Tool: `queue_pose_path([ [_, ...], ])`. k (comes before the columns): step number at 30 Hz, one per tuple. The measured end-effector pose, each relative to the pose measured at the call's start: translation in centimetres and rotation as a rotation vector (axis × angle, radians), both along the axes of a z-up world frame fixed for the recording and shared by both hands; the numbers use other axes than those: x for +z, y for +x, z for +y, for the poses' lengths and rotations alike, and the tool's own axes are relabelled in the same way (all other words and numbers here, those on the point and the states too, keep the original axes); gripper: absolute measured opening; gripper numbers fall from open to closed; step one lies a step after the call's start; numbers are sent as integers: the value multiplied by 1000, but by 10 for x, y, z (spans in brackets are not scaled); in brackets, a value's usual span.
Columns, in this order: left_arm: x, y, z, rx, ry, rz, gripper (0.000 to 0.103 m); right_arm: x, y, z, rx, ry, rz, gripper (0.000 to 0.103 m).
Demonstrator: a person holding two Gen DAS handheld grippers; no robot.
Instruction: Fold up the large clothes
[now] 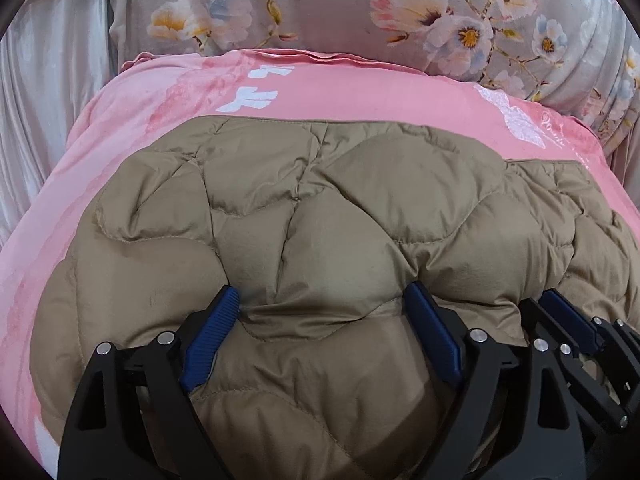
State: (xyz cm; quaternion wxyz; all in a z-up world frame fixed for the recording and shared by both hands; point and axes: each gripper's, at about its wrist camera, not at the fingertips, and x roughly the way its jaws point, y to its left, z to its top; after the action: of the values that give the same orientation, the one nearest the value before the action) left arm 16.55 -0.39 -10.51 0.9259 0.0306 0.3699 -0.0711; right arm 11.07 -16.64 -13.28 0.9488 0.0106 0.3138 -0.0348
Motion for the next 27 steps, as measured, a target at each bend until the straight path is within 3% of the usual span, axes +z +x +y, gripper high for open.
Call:
queue_pose_path([
  [20,1,-4,-2,1,38,32,83,-10,6,-9,30,66,36,18],
  [23,21,-23,23,0,-68,41,83,0,-1,-8,31,68,60,21],
  [27,40,-51,80,31,-274,63,88,24,-22,-12,35,186,36,22],
])
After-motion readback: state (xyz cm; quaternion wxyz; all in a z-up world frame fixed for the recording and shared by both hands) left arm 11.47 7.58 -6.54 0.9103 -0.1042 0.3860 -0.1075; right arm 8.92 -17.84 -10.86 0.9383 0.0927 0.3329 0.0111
